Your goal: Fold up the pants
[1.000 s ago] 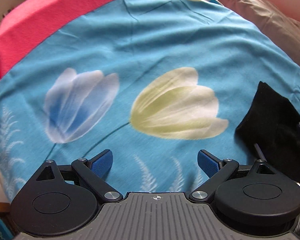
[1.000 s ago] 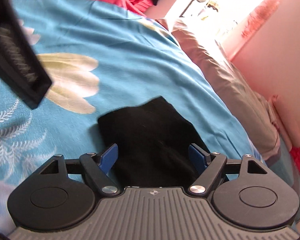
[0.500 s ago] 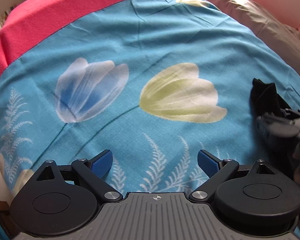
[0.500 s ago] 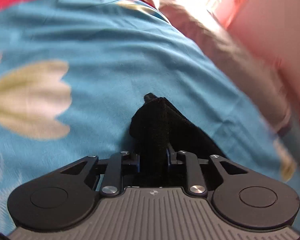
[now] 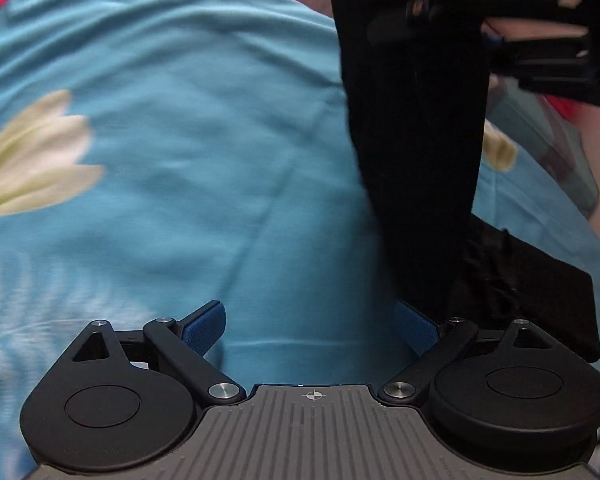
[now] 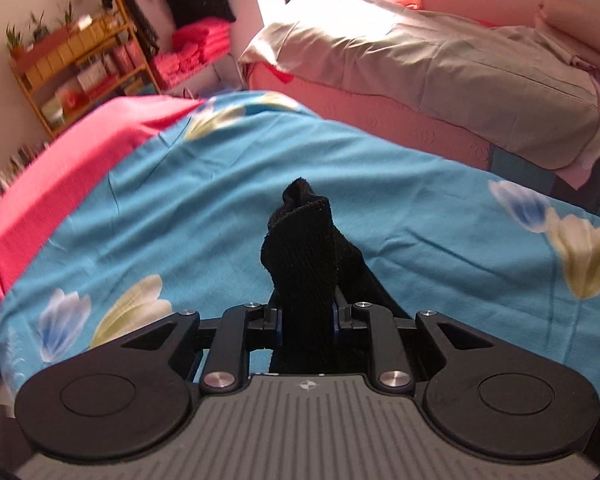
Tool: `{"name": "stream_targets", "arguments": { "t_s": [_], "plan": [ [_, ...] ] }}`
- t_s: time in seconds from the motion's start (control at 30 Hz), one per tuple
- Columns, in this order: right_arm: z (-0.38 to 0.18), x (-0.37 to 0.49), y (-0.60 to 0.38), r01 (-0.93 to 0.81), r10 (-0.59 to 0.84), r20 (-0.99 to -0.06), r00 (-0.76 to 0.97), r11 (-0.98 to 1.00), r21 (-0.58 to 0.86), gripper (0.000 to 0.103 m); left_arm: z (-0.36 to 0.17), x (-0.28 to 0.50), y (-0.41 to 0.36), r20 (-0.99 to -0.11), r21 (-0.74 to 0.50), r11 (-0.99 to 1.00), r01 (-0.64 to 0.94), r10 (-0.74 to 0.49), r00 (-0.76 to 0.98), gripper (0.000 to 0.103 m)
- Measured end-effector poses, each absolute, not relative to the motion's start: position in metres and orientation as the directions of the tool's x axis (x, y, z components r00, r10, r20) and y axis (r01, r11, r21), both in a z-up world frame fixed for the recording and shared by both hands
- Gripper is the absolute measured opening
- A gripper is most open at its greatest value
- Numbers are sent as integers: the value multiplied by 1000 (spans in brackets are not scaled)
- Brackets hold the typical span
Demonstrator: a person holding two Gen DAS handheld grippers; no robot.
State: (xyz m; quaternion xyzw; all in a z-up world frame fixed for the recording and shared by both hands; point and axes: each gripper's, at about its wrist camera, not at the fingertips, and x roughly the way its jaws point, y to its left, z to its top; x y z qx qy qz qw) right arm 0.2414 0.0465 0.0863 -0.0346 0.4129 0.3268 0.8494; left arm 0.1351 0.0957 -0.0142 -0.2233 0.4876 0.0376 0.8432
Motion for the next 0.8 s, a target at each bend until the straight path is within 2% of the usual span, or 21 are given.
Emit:
{"name": "stream_targets", "arguments": {
  "t_s": [0.23,0.37,0.47,0.63,0.7,0.77,0.8],
  "plan": [
    [104,242,-34,-513,531,-696,484,816,266,24,-19,172,41,-876,-245,918,-313,-71,478,103],
    [111,239,-96,-465,535,-667,518,831,305,23,-22,175,43,-878,-285,900,-329,-108,465,103],
    [115,236,-156,-396,535,-624,569,844,363,23,-9,168,33,-849,-335,907,-253,-175,498,103],
    [94,222,-254,-249,485,-592,644,864,437,25,7,164,1,-832,-321,945,-68,-248,496,103],
    [65,213,-289,-156,422,-622,659,886,437,29,10,162,-6,-838,-303,953,-21,-256,482,103],
    [26,206,-324,-11,362,-690,627,890,457,39,17,157,-5,-842,-289,957,10,-259,474,103],
    [8,204,-338,53,340,-730,593,888,456,37,21,154,-3,-843,-282,959,21,-258,472,103]
  ]
}}
